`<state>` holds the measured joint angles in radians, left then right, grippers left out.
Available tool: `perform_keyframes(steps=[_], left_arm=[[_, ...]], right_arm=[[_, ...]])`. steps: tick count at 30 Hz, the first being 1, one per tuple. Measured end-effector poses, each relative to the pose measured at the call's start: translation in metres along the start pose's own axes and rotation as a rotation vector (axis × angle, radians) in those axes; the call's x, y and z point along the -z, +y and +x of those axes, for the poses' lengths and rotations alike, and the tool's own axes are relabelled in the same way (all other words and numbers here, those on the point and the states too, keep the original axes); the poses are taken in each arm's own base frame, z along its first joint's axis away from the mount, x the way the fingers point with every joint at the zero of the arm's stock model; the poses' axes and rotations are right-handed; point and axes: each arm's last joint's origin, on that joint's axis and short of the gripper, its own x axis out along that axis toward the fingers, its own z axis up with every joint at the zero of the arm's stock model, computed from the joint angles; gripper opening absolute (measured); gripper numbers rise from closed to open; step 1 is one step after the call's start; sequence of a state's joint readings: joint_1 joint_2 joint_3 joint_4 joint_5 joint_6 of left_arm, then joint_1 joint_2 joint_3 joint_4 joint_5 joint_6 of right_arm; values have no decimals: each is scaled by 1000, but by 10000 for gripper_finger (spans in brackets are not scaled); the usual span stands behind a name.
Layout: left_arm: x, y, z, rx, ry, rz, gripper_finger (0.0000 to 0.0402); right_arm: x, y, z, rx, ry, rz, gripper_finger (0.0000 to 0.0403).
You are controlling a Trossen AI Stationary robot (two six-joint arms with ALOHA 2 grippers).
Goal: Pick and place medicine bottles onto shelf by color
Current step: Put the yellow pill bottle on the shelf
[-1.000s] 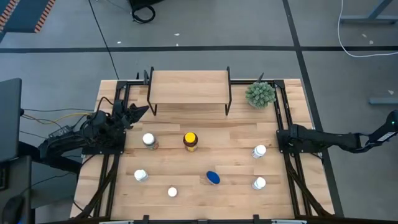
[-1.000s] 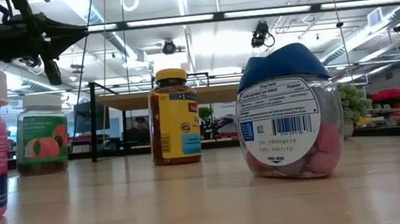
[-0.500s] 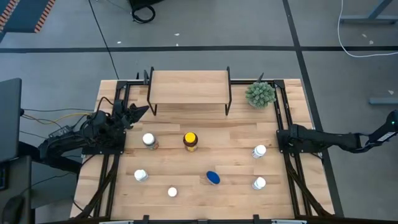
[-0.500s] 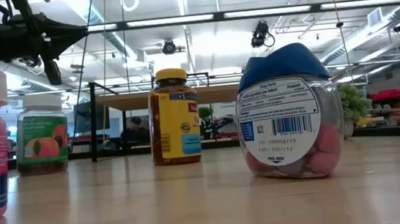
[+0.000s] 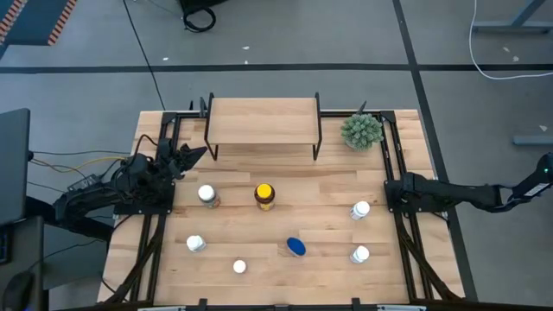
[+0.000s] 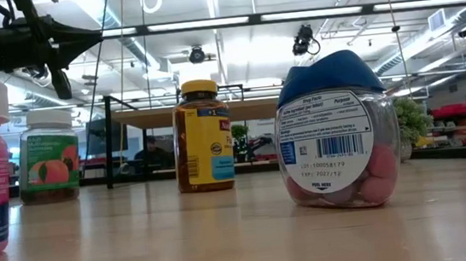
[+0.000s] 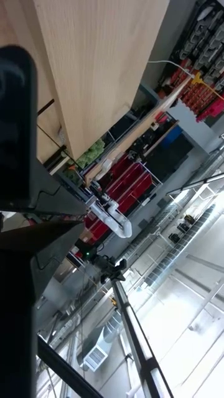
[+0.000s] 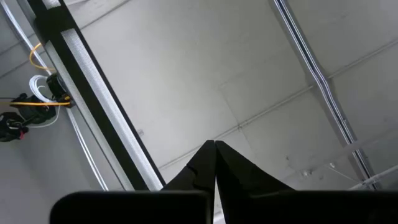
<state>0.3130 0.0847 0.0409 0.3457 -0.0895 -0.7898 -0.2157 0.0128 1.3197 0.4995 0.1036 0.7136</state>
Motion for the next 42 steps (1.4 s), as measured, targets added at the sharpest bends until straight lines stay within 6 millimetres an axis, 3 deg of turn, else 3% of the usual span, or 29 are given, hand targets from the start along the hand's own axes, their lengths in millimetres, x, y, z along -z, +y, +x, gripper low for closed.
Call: perform_keyframes(steps=[10, 22, 27, 30, 32, 34, 37, 42], left_arm=[[1, 0, 0, 15, 20, -6, 32], [2, -1, 0, 55, 63, 90, 38], [8, 0, -1, 104, 161, 174, 39], [9, 0, -1, 126, 197, 174, 39], [9, -1, -1, 141, 198, 172, 39], [9, -1, -1, 157, 208, 190, 39], [10, -2, -1, 175, 219, 206, 37], [11, -2, -1, 189, 228, 225, 40]], right_arm=[[0, 0, 0, 0, 0, 0, 19], [0, 0, 0, 0, 0, 0, 19], [0, 0, 0, 0, 0, -2, 19], [0, -1, 0, 18, -1, -196, 19], [6, -6, 0, 32, 98, -404, 19], [20, -16, -4, 57, 303, -509, 19], [50, -41, -16, 200, 647, -521, 19], [100, -92, -56, 481, 1159, -561, 19]])
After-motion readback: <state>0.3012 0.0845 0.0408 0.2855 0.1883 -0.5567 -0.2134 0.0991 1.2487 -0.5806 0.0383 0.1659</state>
